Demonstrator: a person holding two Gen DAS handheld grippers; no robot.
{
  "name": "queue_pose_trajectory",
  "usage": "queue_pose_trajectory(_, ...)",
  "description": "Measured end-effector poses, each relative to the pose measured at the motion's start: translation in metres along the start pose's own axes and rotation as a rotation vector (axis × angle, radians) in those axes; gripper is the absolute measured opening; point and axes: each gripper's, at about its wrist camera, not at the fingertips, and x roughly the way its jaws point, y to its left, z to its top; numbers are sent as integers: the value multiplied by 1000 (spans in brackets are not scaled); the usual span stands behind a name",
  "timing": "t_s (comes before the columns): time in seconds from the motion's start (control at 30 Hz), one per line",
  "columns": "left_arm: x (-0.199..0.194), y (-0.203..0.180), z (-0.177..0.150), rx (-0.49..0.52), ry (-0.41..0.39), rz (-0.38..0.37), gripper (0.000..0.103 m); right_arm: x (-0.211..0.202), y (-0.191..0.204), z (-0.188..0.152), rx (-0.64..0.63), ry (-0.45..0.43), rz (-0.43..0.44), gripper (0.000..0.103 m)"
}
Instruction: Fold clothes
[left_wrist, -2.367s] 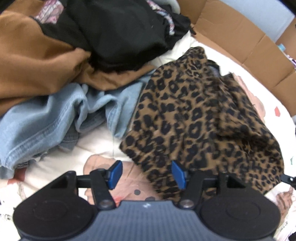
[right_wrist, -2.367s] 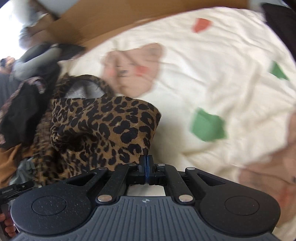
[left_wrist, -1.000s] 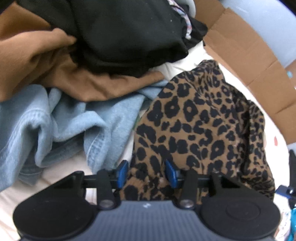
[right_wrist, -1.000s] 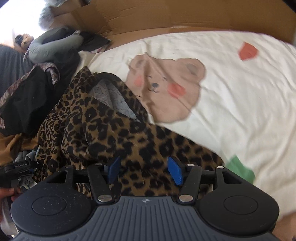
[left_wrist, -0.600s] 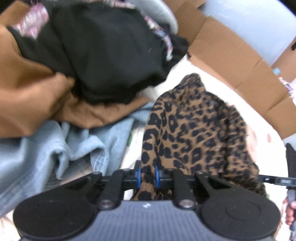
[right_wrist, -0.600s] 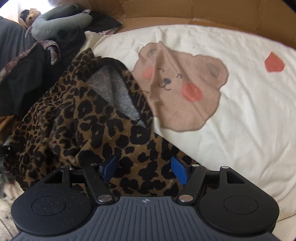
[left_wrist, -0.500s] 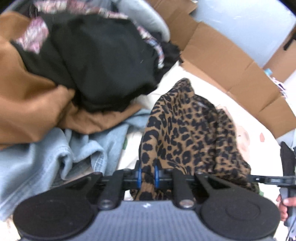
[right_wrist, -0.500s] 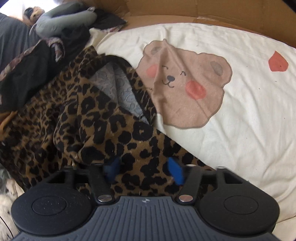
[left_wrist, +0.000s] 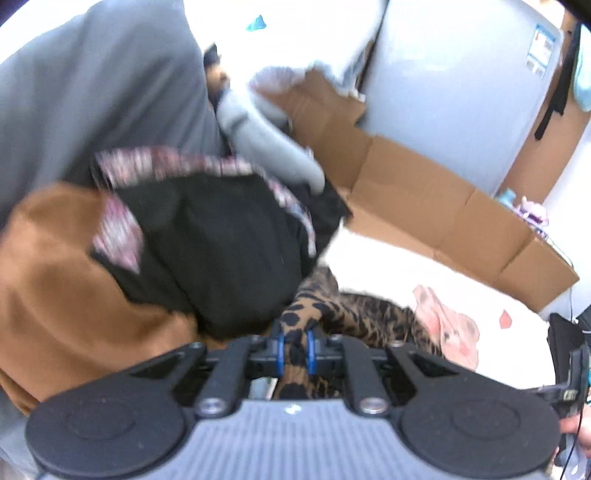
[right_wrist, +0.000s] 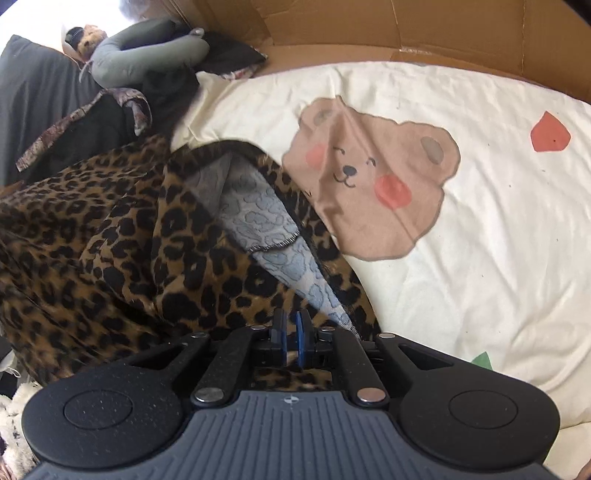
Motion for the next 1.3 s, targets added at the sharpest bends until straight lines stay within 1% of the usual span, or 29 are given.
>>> queue_pose_trajectory(0.1,-17,0,26,38,-41,16,12,-2,2,0,8,-10,16,10)
queue_pose_trajectory(0.17,-21,-1,42,58,-60,24,12,-3,5,-2,10,-15,30,10)
queue_pose_trajectory(0.37,-33,-19,71,111,-103,0,12,-5,14,1,5,-23,59,13)
queue_pose_trajectory(0.47,-38,-29,86,137,-125,-13,12,-11,13,1,15,-36,67,15)
queue_pose_trajectory(0.53,-42,-35,96,155,-139,-22,12,-13,13,1,22,-45,74,20)
queue_pose_trajectory(0.57,-44,-38,101,164,-146,-26,12,-14,12,1,25,-48,77,25)
queue_pose_trajectory(0.6,-47,-41,98,171,-142,-32,12,-14,12,1,28,-52,80,27)
queue_pose_trajectory(0.73,-54,-42,70,184,-94,-58,12,-11,15,2,30,-50,90,27)
queue_pose_trajectory(0.8,-57,-40,49,174,-53,-71,12,-9,17,2,28,-47,95,27)
queue_pose_trajectory(0.93,-59,-39,-4,183,58,-92,12,-5,21,4,20,-42,106,27)
queue_pose_trajectory(1.03,-60,-33,-43,170,136,-103,12,-2,26,7,21,-40,119,29)
queue_pose_trajectory(1.13,-58,-27,-75,140,197,-114,12,1,35,11,13,-38,137,34)
queue_pose_trajectory(1.17,-57,-26,-84,138,212,-119,12,2,38,13,7,-37,144,41)
queue_pose_trajectory(1.2,-57,-27,-92,141,225,-121,12,2,42,14,2,-36,151,44)
queue_pose_trajectory(1.3,-55,-31,-115,146,265,-141,12,3,56,20,-22,-36,176,45)
